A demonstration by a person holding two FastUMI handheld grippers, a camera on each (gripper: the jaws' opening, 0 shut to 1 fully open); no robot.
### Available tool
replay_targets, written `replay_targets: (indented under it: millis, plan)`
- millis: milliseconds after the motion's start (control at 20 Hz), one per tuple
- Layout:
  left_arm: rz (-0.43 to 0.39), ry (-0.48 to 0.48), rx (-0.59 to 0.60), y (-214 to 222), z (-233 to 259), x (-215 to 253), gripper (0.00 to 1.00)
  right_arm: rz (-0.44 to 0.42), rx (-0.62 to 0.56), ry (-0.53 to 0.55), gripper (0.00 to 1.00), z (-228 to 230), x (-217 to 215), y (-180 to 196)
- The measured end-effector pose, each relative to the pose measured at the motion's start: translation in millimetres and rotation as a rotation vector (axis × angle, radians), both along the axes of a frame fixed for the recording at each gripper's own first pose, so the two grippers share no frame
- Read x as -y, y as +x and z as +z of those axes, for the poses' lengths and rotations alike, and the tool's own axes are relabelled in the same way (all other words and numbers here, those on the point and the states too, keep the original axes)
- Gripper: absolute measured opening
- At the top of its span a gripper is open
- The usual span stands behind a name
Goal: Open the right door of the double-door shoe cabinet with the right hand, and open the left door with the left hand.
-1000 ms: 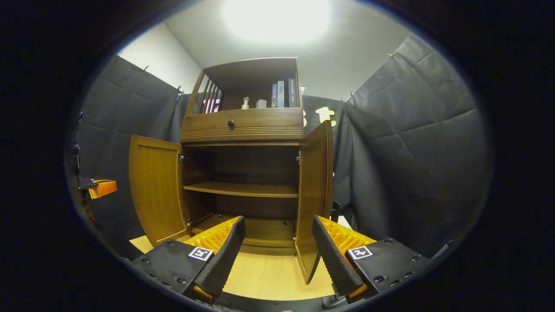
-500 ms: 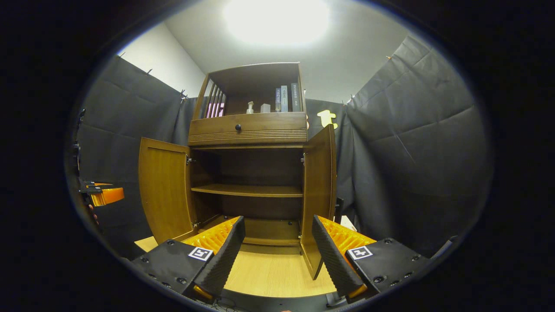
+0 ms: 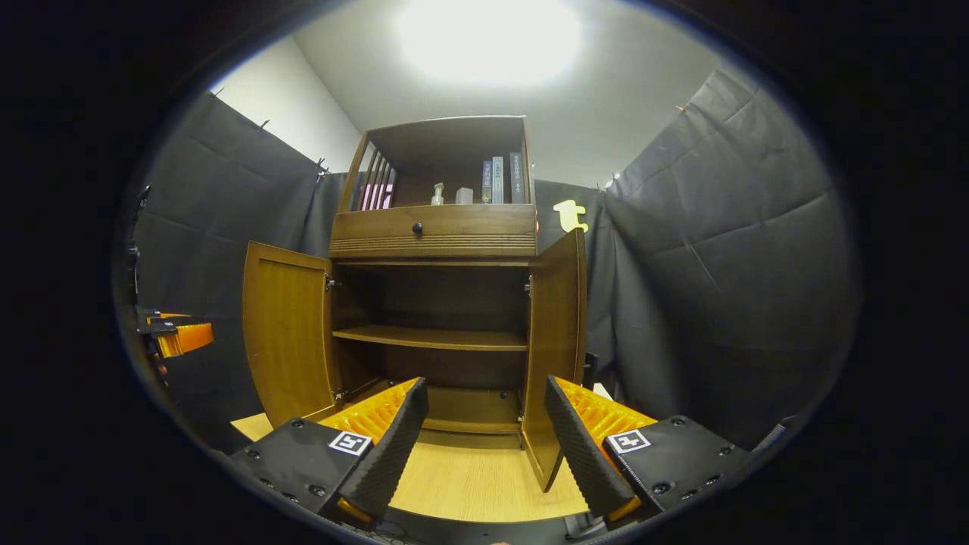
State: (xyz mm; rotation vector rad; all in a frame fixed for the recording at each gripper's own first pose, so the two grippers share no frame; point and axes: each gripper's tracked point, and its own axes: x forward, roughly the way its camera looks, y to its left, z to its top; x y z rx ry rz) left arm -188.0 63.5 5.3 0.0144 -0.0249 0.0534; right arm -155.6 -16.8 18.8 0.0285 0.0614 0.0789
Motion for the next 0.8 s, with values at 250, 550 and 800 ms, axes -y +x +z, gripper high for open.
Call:
replay_targets:
  millis: [250, 550, 800]
  plan:
    - [-0.017, 0.014, 0.014, 6.4, 7.4, 10.2, 0.82, -0.011, 0.007, 0.000, 0.92, 3.5, 6.3, 2.1]
    - [-0.033, 0.021, 0.034, 14.0, 15.9, 20.5, 0.82, -0.012, 0.013, 0.003, 0.97, 5.7, 7.8, 6.2]
    - [-0.036, 0.023, 0.041, 17.4, 17.0, 22.4, 0.82, -0.010, 0.012, -0.008, 0.97, 4.6, 7.0, 10.9]
